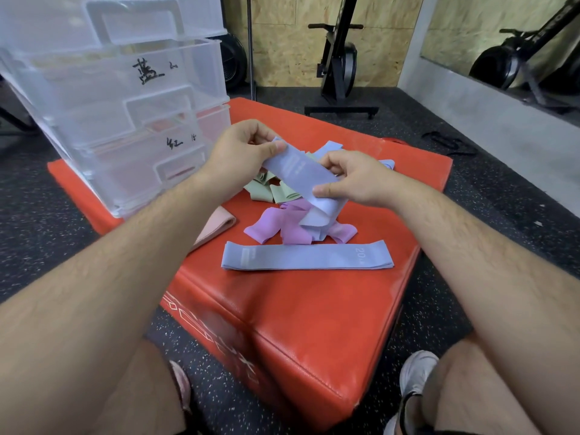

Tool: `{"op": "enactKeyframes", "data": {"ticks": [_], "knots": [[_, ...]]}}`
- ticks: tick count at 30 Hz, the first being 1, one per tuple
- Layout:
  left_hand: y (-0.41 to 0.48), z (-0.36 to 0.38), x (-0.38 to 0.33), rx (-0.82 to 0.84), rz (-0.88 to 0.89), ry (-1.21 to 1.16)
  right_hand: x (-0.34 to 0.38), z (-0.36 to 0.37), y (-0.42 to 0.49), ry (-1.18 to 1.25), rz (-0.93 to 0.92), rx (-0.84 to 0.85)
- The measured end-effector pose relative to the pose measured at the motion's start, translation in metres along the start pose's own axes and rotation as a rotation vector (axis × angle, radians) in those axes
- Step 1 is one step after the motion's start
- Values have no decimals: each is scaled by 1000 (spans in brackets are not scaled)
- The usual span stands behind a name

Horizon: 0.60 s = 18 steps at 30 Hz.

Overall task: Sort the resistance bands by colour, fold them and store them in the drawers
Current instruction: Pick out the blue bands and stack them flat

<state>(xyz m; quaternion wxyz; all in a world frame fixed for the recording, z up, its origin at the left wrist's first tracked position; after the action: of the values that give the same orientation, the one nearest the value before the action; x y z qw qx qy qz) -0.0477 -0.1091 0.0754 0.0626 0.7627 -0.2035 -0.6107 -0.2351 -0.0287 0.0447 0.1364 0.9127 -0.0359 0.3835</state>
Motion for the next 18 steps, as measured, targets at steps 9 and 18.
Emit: {"op": "enactKeyframes", "data": {"ticks": [9,18], "knots": [[-9,-28,19,-94,-94,-30,-20,-11,-18,-409,-9,62],[-24,-54,31,-153,-170,-95,-39,-40,-39,-316,81,41]]}}
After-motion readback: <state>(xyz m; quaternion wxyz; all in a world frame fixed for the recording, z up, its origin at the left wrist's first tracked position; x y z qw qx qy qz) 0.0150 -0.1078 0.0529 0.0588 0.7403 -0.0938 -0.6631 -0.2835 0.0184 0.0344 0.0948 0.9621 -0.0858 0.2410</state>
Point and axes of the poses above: each hand's wrist, its own y-axis towards the middle knuckle, its own z-axis out of the palm, x = y × z, the point moved 6 cm from there along y, towards the middle knuckle, and after that the axes turned 12 degrees about -x, right-handed, at the moved point
